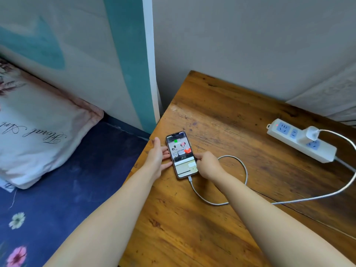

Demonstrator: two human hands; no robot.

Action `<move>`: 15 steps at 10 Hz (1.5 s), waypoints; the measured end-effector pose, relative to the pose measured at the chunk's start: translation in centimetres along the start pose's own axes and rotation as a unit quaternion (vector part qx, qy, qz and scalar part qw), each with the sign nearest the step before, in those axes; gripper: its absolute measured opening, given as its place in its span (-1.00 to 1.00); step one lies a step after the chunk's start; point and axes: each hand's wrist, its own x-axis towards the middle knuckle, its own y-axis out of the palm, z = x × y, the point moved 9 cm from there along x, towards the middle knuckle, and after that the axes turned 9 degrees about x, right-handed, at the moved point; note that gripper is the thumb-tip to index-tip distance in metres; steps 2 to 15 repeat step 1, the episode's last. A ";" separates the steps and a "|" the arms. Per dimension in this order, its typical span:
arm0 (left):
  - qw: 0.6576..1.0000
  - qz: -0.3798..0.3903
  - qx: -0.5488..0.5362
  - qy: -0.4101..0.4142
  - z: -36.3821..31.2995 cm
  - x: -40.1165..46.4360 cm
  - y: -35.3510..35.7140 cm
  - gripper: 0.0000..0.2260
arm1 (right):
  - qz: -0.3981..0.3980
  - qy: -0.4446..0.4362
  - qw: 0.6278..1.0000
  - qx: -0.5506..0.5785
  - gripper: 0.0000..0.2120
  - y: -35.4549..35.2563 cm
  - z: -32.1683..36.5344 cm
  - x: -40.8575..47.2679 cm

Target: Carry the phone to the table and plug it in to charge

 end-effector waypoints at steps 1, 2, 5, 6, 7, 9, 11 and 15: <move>1.000 -0.009 0.021 0.000 0.1 -0.9 -0.4 -0.42 | 0.010 0.012 1.000 -0.021 -0.63 -0.3 -0.5 -0.8; 1.000 -0.009 0.021 0.000 0.1 -0.9 -0.4 -0.42 | 0.010 0.012 1.000 -0.021 -0.63 -0.3 -0.5 -0.8; 1.000 -0.009 0.021 0.000 0.1 -0.9 -0.4 -0.42 | 0.010 0.012 1.000 -0.021 -0.63 -0.3 -0.5 -0.8; 1.000 -0.009 0.021 0.000 0.1 -0.9 -0.4 -0.42 | 0.010 0.012 1.000 -0.021 -0.63 -0.3 -0.5 -0.8; 1.000 -0.009 0.021 0.000 0.1 -0.9 -0.4 -0.42 | 0.010 0.012 1.000 -0.021 -0.63 -0.3 -0.5 -0.8; 1.000 -0.009 0.021 0.000 0.1 -0.9 -0.4 -0.42 | 0.010 0.012 1.000 -0.021 -0.63 -0.3 -0.5 -0.8; 1.000 -0.009 0.021 0.000 0.1 -0.9 -0.4 -0.42 | 0.010 0.012 1.000 -0.021 -0.63 -0.3 -0.5 -0.8; 1.000 -0.009 0.021 0.000 0.1 -0.9 -0.4 -0.42 | 0.010 0.012 1.000 -0.021 -0.63 -0.3 -0.5 -0.8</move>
